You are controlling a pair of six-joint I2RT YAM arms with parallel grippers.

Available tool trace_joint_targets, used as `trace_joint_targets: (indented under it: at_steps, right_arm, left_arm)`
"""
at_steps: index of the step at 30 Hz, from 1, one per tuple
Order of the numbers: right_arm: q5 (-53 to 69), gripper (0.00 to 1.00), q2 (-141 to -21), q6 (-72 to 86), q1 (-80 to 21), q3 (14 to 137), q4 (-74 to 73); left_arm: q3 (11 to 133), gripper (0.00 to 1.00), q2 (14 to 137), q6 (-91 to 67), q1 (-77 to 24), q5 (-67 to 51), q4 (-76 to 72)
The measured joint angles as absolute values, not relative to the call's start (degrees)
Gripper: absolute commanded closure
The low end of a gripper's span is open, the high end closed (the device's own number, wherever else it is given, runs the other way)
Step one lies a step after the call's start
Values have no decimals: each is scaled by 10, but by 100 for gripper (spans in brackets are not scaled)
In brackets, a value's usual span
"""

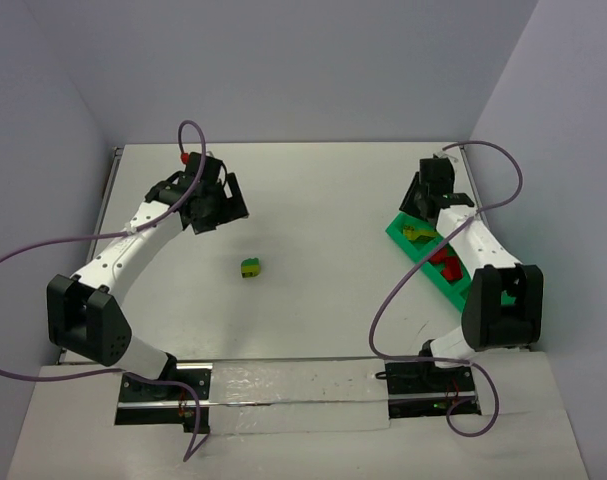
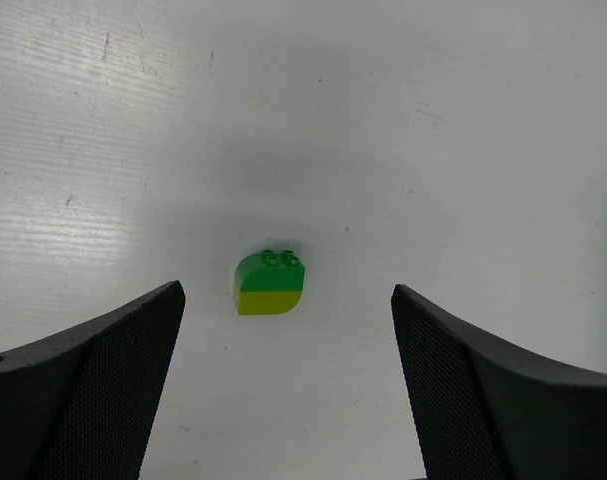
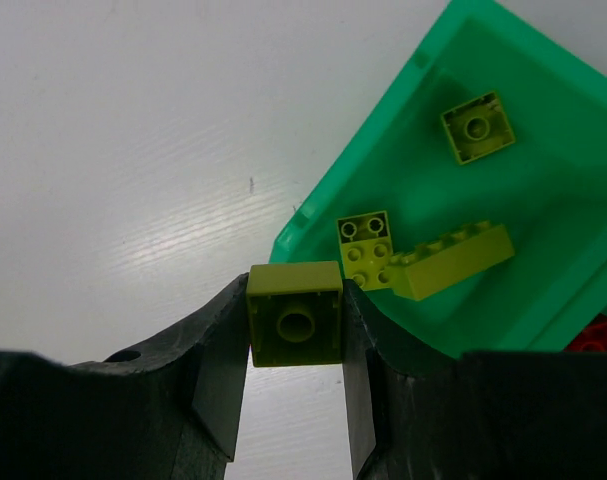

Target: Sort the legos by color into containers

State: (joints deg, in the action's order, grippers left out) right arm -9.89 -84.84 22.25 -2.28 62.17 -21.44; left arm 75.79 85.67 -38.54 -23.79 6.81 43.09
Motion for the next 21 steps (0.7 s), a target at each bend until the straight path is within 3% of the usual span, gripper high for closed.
trace_joint_targets:
  at_steps: [7, 11, 12, 14, 21]
  right_arm:
    - [-132, 73, -852, 221, 43, 623, -213]
    - [-153, 40, -866, 220, 45, 624, -214]
    - [-158, 39, -869, 219, 45, 624, -214]
    - [-165, 27, -874, 218, 44, 625, -214]
    - [-166, 25, -877, 216, 44, 652, -218]
  left_arm:
    - [746, 8, 857, -381, -238, 68, 431]
    - [746, 8, 857, -381, -238, 68, 431]
    - [746, 8, 857, -381, -238, 68, 431]
    - [746, 8, 857, -380, -238, 68, 431]
    - [738, 8, 856, -375, -239, 79, 431]
